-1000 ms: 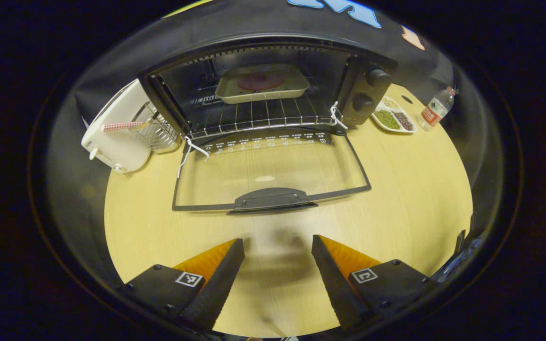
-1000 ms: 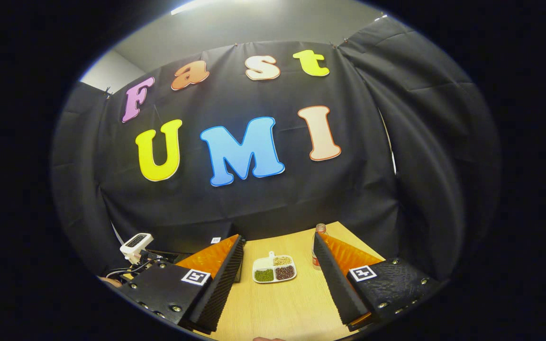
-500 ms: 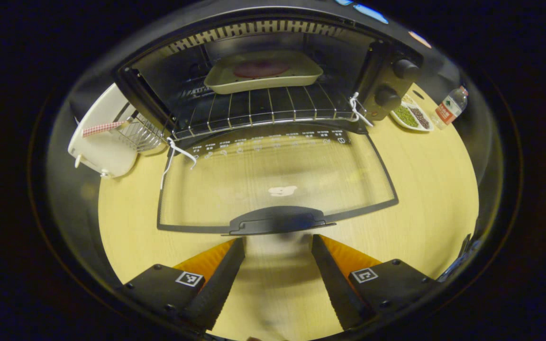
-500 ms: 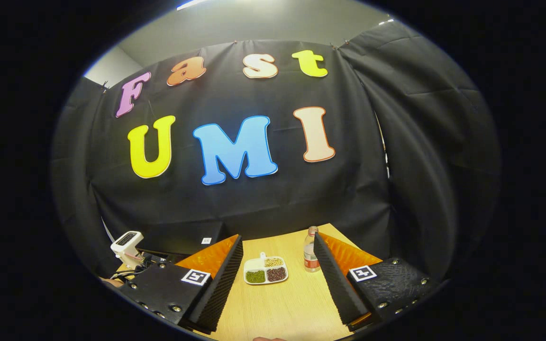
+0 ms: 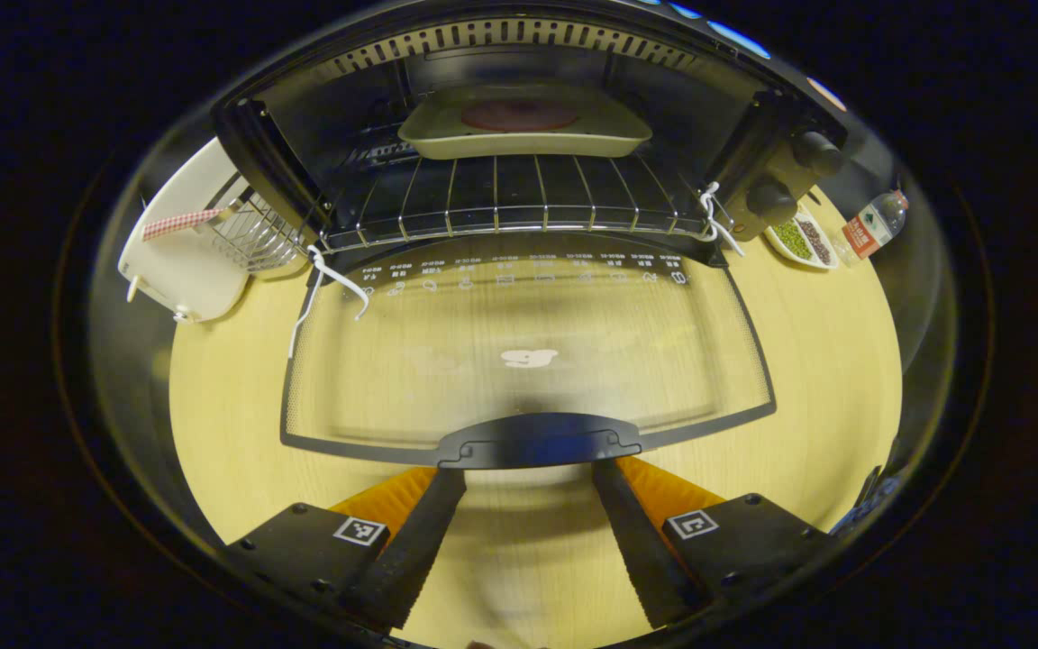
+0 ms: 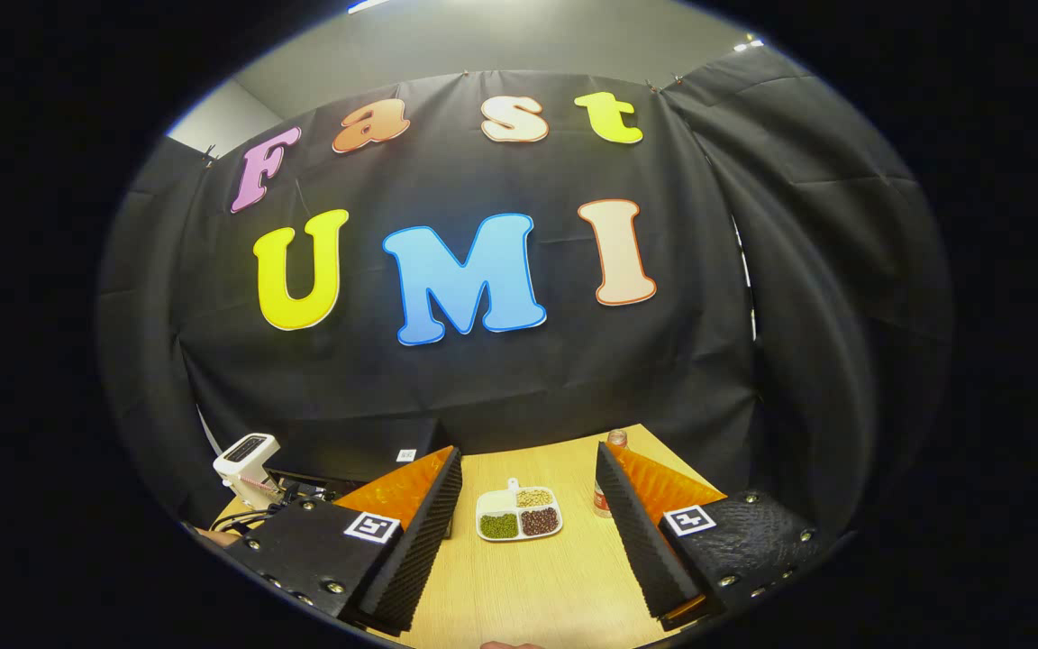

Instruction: Open the electric oven with the left hand, put the food in, and close the electric oven.

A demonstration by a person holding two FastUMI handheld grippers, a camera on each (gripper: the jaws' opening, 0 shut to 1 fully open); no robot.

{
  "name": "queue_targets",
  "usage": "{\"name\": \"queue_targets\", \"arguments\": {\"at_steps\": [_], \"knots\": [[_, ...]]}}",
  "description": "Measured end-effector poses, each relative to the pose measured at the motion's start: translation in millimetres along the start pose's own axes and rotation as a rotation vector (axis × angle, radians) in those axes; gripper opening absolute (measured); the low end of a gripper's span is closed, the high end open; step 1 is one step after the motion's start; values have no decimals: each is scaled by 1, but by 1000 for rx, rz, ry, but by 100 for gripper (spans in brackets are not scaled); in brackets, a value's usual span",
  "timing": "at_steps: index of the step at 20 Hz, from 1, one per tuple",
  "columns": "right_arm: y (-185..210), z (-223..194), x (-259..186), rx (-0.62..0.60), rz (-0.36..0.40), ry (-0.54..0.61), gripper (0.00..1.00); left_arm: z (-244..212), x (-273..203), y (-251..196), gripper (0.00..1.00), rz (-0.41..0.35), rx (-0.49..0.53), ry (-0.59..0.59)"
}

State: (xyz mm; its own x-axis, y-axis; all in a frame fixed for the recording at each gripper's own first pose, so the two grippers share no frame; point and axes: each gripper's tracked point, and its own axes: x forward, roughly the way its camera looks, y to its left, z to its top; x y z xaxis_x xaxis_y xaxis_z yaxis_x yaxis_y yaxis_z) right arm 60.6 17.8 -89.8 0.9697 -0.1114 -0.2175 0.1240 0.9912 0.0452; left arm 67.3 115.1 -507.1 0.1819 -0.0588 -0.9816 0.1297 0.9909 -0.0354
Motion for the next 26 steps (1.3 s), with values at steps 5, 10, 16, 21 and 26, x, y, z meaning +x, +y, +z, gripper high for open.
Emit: {"name": "queue_targets", "arguments": {"at_steps": [5, 10, 16, 21, 26], "knots": [[11, 1, 1, 5, 12, 3, 91, 1, -9, 0, 98, -9, 2, -18], [18, 4, 1, -6, 8, -12, 91, 3, -31, -1, 92, -10, 16, -87], [22, 5, -4, -23, 13, -18, 91, 9, -49, -3, 92, -17, 25, -138], [20, 4, -8, -7, 8, -15, 91, 12, -59, -3, 98, -13, 47, -155], [14, 5, -9, -7, 4, -17, 91, 20, -65, -5, 98, -5, 53, -184]]}}
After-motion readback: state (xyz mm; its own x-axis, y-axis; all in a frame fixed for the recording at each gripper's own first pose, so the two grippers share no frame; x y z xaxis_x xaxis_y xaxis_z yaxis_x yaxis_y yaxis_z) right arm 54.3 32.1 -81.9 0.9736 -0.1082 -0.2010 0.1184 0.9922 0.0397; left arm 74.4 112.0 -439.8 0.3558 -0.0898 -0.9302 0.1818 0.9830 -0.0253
